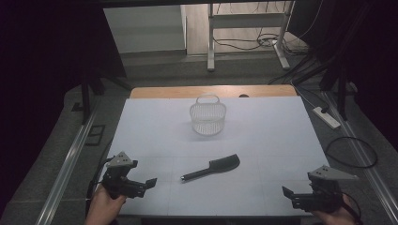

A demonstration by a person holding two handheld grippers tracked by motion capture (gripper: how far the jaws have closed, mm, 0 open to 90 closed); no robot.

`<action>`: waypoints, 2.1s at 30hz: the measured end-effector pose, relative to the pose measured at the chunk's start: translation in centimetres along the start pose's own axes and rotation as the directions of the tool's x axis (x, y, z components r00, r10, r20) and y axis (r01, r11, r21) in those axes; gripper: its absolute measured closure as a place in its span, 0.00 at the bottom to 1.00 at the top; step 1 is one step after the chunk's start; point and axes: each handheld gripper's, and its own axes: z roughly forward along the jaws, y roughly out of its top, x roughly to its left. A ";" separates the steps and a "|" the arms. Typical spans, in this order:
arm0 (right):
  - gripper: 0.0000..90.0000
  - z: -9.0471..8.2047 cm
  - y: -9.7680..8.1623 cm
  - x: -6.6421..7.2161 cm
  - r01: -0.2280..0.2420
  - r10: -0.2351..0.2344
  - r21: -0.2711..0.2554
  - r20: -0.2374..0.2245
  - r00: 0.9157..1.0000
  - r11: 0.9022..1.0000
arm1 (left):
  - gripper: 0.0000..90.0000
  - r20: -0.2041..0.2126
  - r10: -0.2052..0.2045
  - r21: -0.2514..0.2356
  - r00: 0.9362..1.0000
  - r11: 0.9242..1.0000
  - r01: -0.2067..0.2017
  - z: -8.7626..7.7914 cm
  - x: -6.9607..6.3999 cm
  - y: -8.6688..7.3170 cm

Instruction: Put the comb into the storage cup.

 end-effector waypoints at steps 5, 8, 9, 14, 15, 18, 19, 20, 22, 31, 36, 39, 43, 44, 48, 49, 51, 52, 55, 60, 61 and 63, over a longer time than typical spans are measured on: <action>0.00 0.0 0.0 0.0 -0.002 0.002 0.001 0.001 1.000 1.000 | 0.00 -0.001 0.024 0.021 1.000 1.000 -0.024 0.6 0.0 0.6; 0.00 0.0 0.0 0.0 -0.006 0.006 0.000 0.000 1.000 1.000 | 0.00 0.007 0.028 0.030 1.000 0.999 -0.028 1.0 -0.1 1.0; 0.00 0.0 0.0 -0.1 -0.006 0.006 0.000 -0.001 1.000 1.000 | 0.00 0.009 0.028 0.030 1.000 0.999 -0.028 1.1 0.0 1.1; 0.00 0.0 0.0 -0.1 -0.006 0.006 0.000 -0.002 1.000 1.000 | 0.00 0.021 0.035 0.051 0.999 0.998 -0.036 1.6 -0.1 1.7; 0.00 0.0 0.0 -0.1 -0.006 0.006 0.000 -0.002 1.000 1.000 | 0.00 0.021 0.041 0.060 0.999 0.997 -0.042 1.9 -0.2 2.1; 0.00 0.0 0.0 -0.1 -0.009 0.009 0.000 -0.004 1.000 1.000 | 0.00 0.021 0.049 0.068 0.999 0.996 -0.050 2.2 -0.2 2.5; 0.00 0.0 0.0 -0.1 -0.009 0.009 0.001 -0.004 1.000 1.000 | 0.00 0.022 0.049 0.069 0.999 0.996 -0.050 2.3 -0.3 2.6; 0.00 0.0 0.0 -0.1 -0.009 0.009 0.001 -0.004 1.000 1.000 | 0.00 0.023 0.051 0.073 0.998 0.996 -0.053 2.4 -0.3 2.9; 0.00 0.0 0.0 -0.1 -0.009 0.009 0.002 -0.004 1.000 1.000 | 0.00 0.023 0.057 0.078 0.998 0.995 -0.058 2.7 -0.4 3.2; 0.00 0.0 0.0 -0.1 -0.009 0.009 0.003 -0.005 1.000 1.000 | 0.00 0.032 0.078 0.092 0.996 0.992 -0.081 3.8 -0.9 4.5; 0.00 0.0 0.0 -0.1 -0.008 0.008 0.003 -0.006 1.000 1.000 | 0.00 0.050 0.085 0.102 0.995 0.991 -0.090 4.8 -1.2 5.1; 0.00 0.0 0.0 -0.1 -0.007 0.007 0.003 -0.007 1.000 1.000 | 0.00 0.049 0.088 0.107 0.995 0.990 -0.093 5.1 -1.2 5.4; 0.00 0.1 0.0 -0.1 -0.006 0.006 0.004 -0.005 1.000 1.000 | 0.00 0.052 0.085 0.103 0.995 0.991 -0.090 5.6 -1.2 5.9; 0.00 0.1 0.0 -0.1 -0.006 0.006 0.005 -0.006 1.000 1.000 | 0.00 0.051 0.088 0.104 0.995 0.990 -0.092 5.7 -1.2 6.0; 0.00 0.1 0.0 -0.1 -0.006 0.006 0.007 -0.006 1.000 1.000 | 0.00 0.043 0.099 0.115 0.994 0.988 -0.104 6.2 -1.4 6.5; 0.00 0.1 0.0 -0.1 -0.006 0.006 0.007 -0.006 1.000 1.000 | 0.00 0.043 0.099 0.115 0.994 0.988 -0.104 6.2 -1.4 6.5; 0.00 0.1 0.0 -0.1 -0.006 0.006 0.008 -0.006 1.000 1.000 | 0.00 0.060 0.106 0.118 0.993 0.987 -0.112 6.7 -1.5 7.0; 0.00 0.1 0.0 -0.1 -0.006 0.006 0.008 -0.006 1.000 1.000 | 0.00 0.060 0.106 0.118 0.993 0.987 -0.112 6.7 -1.5 7.0; 0.00 0.1 0.0 -0.1 -0.006 0.006 0.010 -0.005 1.000 1.000 | 0.00 0.079 0.120 0.121 0.990 0.984 -0.129 7.4 -1.7 7.6; 0.00 0.1 0.0 -0.1 -0.008 0.008 0.010 -0.005 1.000 1.000 | 0.00 0.086 0.148 0.140 0.985 0.977 -0.159 8.4 -2.0 8.4; 0.00 0.1 0.0 -0.1 -0.008 0.008 0.010 -0.005 1.000 1.000 | 0.00 0.086 0.148 0.140 0.985 0.977 -0.159 8.4 -2.0 8.4; 0.00 0.1 0.0 -0.1 -0.008 0.008 0.011 -0.005 1.000 1.000 | 0.00 0.085 0.162 0.156 0.983 0.972 -0.174 8.9 -2.0 8.8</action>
